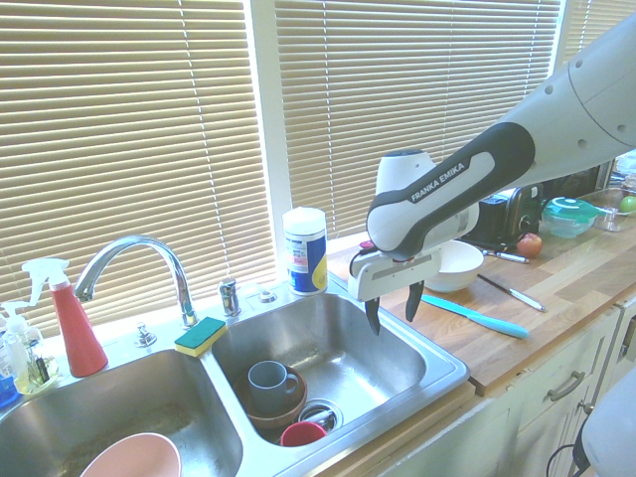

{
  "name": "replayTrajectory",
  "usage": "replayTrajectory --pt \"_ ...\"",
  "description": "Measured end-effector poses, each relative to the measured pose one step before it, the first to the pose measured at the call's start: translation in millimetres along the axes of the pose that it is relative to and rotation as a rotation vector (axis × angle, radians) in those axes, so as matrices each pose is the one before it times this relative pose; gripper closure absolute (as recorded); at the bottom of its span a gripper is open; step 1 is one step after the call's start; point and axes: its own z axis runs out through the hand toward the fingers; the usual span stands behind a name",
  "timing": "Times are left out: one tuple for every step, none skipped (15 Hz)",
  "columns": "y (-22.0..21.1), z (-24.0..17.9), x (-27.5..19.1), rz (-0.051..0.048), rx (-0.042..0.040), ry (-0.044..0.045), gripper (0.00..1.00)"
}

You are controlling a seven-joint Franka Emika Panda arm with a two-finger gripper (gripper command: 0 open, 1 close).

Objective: Put the knife into the sink

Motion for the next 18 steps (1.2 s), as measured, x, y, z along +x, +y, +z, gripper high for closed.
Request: replayTrajectory --pt "-0.02 0.53 0.02 -0.00002 -0.00088 -0.00083 0.0" --pt "-0.22 -0.3 0.31 -0.00135 0.00066 0.00266 0.0" --pt "-0.17 -2.74 2.05 -0.01377 0.00157 0.00927 0.0" --pt "1.92 -6.13 5.14 -0.03212 -0.00375 0.01112 0.0" --pt "5.7 -7.62 7.32 -0.04937 -0.01415 0.00643 0.0" --pt "11.19 -6.77 9.03 -0.05728 -0.01485 -0.00579 0.0" --pt "13.0 -4.85 9.11 -0.05276 -0.00697 -0.01174 0.0" --pt "14.49 -2.28 9.14 -0.05164 -0.00725 -0.00586 0.0" --pt "15.25 -0.34 8.35 -0.05912 -0.00851 0.0074 0.0" --pt "14.69 1.11 5.98 -0.05577 0.00221 0.00334 0.0" --pt "14.39 3.06 3.31 -0.04012 0.00939 -0.00156 0.0" --pt "14.55 4.45 2.08 -0.01717 -0.0022 -0.00277 0.0" --pt "14.9 6.23 2.3 -0.00578 -0.01298 0.00305 0.0" --pt "10.6 6.08 2.04 0.00139 -0.01749 0.00286 0.0" --pt "8.96 6.91 1.58 0.00672 -0.01196 -0.0019 0.0" --pt "7.35 7.61 1.35 0.00661 -0.00669 -0.00604 0.0" --pt "7.39 8.06 1.92 0.00518 -0.00978 -0.00503 0.0" --pt "6.31 8.84 2.38 0.00766 -0.00645 -0.0061 0.0"
